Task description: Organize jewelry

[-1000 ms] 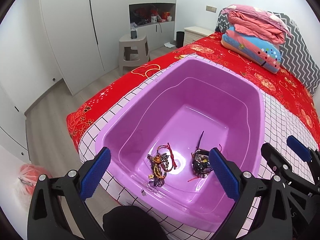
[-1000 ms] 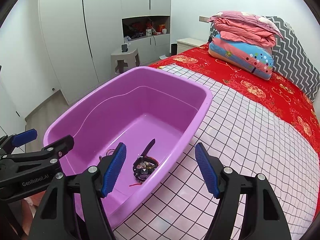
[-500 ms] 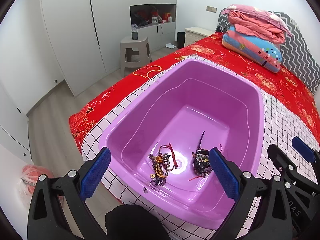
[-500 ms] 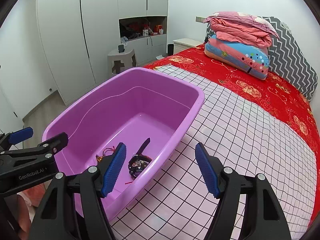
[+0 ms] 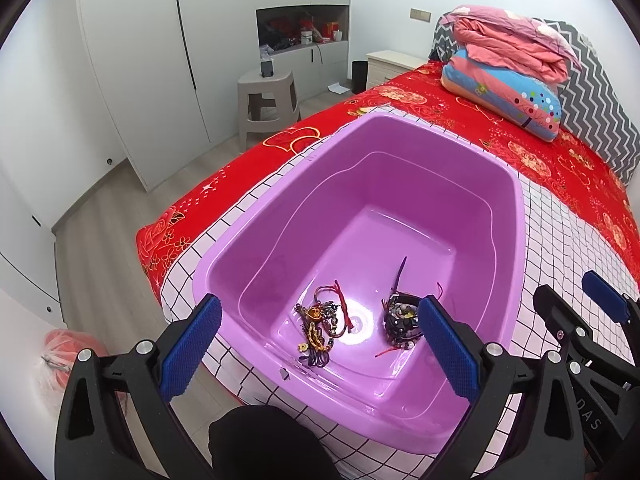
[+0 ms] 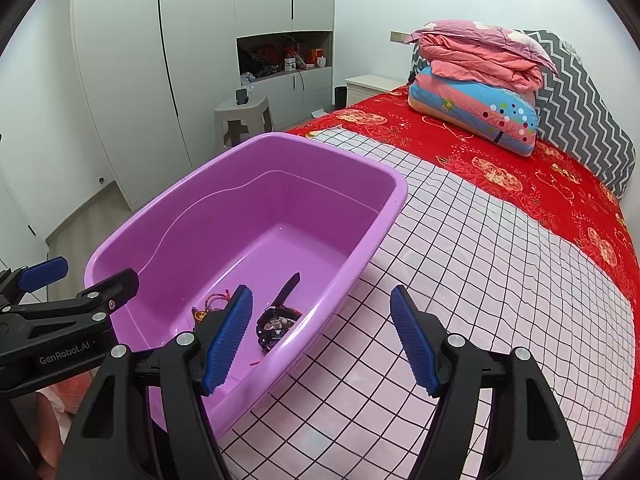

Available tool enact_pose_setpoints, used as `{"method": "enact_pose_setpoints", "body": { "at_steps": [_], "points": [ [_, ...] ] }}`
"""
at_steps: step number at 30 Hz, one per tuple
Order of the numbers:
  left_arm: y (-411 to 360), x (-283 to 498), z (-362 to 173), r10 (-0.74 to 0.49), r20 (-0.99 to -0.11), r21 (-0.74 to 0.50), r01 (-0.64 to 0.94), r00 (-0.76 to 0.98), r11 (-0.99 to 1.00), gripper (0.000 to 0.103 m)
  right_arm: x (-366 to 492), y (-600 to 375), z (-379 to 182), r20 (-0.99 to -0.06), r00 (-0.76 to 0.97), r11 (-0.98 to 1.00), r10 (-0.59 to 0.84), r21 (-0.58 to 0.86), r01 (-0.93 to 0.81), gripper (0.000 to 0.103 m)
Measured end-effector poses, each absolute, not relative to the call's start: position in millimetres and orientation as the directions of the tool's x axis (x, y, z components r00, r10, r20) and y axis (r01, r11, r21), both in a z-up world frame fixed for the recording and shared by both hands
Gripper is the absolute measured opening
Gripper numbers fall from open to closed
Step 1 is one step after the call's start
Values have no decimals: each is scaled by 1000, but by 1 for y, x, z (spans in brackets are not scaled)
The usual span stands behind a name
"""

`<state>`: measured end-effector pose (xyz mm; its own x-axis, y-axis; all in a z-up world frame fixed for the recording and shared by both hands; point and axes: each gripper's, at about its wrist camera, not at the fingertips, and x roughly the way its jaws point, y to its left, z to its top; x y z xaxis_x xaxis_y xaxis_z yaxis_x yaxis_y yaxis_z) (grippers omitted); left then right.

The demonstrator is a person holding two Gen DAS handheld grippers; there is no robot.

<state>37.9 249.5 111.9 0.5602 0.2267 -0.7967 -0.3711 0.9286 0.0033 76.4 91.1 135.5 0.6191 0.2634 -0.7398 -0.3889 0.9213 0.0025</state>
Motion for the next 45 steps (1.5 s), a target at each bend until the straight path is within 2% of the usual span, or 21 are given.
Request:
{"method": "enact_pose_setpoints", "body": {
  "at_steps": [45],
  "points": [
    [250, 32, 117, 245, -786, 12, -382, 568, 924, 97, 72, 93, 139, -736, 621, 922, 269, 9, -388, 68]
  ]
}}
